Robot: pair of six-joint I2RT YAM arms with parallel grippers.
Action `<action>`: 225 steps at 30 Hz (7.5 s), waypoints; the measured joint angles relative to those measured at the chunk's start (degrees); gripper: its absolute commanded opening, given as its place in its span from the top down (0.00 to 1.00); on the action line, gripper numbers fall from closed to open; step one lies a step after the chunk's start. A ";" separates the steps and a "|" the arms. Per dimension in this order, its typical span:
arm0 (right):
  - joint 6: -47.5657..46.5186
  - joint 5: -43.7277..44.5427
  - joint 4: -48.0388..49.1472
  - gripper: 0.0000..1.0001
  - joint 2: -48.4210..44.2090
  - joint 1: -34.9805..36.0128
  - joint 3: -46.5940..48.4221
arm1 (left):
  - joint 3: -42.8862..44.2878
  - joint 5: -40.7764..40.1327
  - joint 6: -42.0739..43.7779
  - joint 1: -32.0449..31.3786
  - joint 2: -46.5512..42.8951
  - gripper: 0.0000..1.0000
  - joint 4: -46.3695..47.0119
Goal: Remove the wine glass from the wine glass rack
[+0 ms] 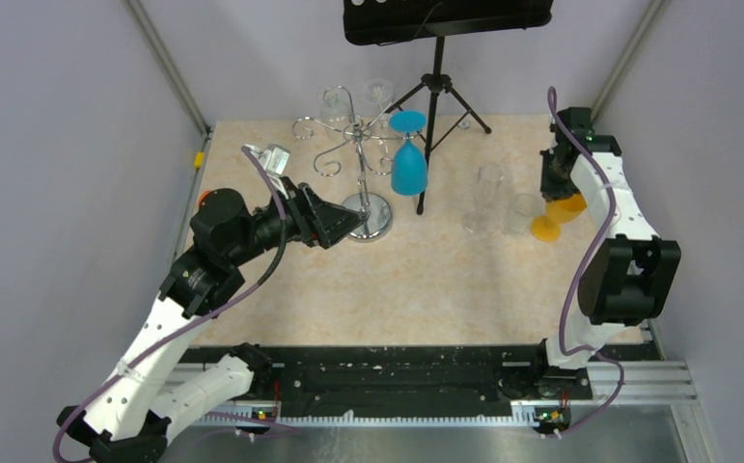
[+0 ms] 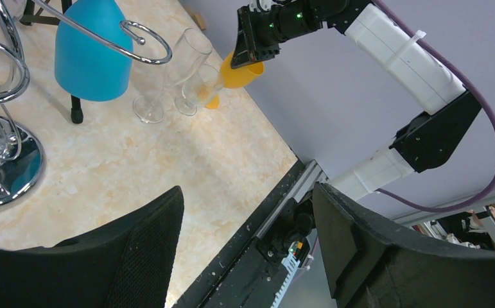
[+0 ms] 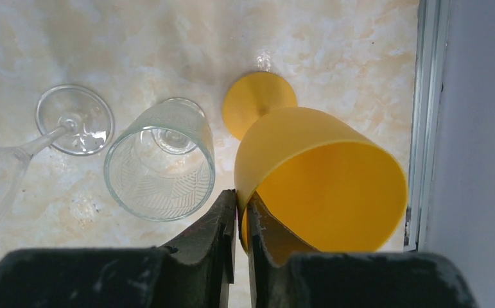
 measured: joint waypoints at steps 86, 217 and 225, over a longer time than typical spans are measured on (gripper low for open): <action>62.38 -20.92 57.53 0.87 -8.33 24.96 -5.90 | 1.53 -17.79 3.54 0.00 -8.26 0.20 -6.80; 67.38 -1.31 61.18 1.00 -47.45 27.43 -32.33 | -1.05 4.59 -9.09 -0.46 -0.74 0.09 10.25; 75.08 -8.39 59.36 1.00 -57.88 27.43 -33.99 | -5.29 5.29 -19.54 -3.65 4.31 0.05 23.50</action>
